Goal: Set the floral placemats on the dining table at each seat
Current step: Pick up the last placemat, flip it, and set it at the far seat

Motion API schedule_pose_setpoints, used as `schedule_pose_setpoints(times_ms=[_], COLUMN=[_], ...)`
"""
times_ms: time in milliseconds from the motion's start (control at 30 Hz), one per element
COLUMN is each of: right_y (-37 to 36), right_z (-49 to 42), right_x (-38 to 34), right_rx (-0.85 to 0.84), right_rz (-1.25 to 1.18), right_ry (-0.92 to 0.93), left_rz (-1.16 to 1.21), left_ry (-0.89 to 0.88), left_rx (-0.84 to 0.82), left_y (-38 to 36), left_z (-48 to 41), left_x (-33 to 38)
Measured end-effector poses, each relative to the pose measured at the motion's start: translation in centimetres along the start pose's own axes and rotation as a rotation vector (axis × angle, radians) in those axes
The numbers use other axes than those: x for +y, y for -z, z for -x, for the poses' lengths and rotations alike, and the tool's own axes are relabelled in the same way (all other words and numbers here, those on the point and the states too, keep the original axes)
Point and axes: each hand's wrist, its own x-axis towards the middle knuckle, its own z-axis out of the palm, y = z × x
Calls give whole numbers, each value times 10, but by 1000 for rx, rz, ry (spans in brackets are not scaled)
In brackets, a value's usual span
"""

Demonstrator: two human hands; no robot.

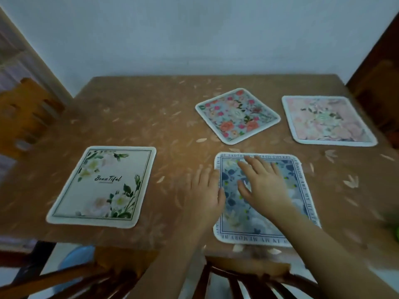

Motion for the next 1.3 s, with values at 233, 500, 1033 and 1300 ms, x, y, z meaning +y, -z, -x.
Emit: schedule_pose_setpoints(times_ms=[233, 500, 1033, 1300], right_y=[-51, -141, -205, -207], right_z=[-58, -111, -171, -174], right_x=[63, 122, 168, 170], right_rx=[14, -12, 32, 95], right_rz=[28, 5, -145, -257], right_ry=[17, 17, 149, 129], left_rz=[20, -4, 14, 243], left_ry=[-20, -27, -142, -146], left_rx=[-32, -115, -124, 32], left_y=[-59, -142, -203, -210], left_z=[-85, -155, -223, -229], left_x=[-13, -42, -74, -76])
